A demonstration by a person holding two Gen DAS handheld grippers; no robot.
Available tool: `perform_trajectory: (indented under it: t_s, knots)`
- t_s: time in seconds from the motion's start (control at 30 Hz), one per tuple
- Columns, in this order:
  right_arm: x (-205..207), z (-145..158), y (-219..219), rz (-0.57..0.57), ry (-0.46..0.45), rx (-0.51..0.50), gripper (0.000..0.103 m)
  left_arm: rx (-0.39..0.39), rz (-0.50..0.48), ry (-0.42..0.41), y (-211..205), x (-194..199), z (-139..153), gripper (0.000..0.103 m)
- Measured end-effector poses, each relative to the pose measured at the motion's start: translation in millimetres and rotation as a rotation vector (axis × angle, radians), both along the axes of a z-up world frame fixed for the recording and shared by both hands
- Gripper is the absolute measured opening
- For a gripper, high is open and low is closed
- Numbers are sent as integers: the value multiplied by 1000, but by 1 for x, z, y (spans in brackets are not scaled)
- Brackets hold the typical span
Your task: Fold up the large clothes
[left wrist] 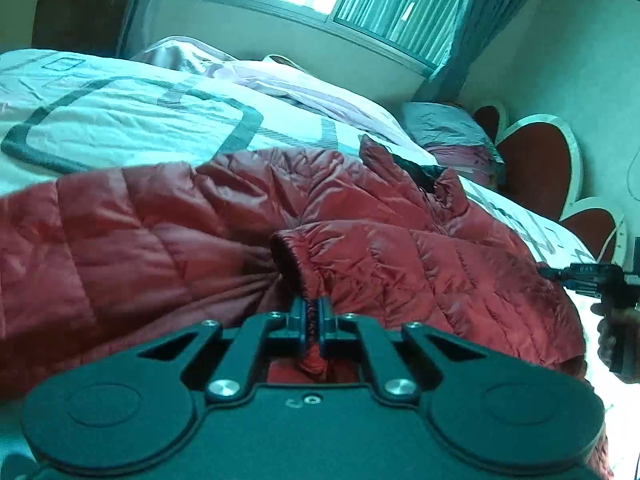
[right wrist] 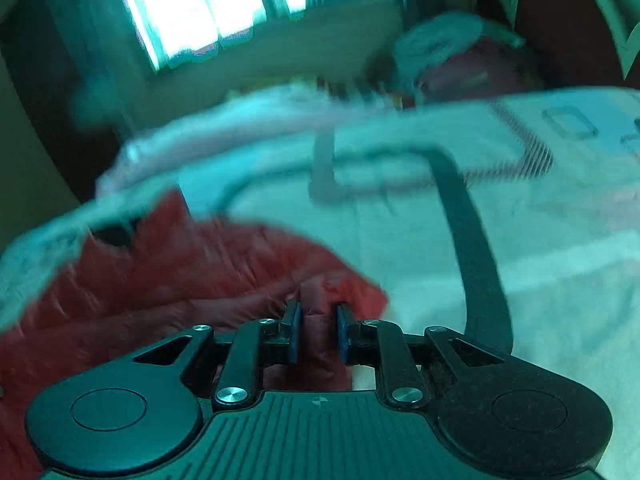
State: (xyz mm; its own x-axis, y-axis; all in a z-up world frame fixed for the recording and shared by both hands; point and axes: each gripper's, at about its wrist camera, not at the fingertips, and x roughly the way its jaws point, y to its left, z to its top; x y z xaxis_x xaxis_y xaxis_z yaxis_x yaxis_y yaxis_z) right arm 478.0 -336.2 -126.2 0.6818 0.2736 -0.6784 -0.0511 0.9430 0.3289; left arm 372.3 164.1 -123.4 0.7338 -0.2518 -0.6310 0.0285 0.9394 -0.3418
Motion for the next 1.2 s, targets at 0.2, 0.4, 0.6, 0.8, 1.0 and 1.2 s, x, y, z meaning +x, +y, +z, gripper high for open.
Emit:
perform_trajectory:
  t_s: [0.2, 0.4, 0.6, 0.8, 1.0, 1.2]
  knots:
    - [-61, 30, -35, -100, -90, 58, 41, 99, 88, -78, 6, -1, 29, 35]
    - [-93, 22, -4, 32, -66, -18, 12, 134, -38, -44, -26, 19, 24, 37]
    - [-84, 3, 3, 9, 13, -99, 12, 279, -114, 3, -57, 35, 8, 38]
    - [-49, 25, -2, 21, -65, -99, 13, 284, -144, -32, -61, 53, 16, 48]
    - [40, -10, 0, 23, 98, -107, 12, 311, -138, 17, -67, 91, -5, 49]
    - [-17, 27, -12, 17, -8, -125, 13, 269, -187, -73, -71, 45, 24, 48]
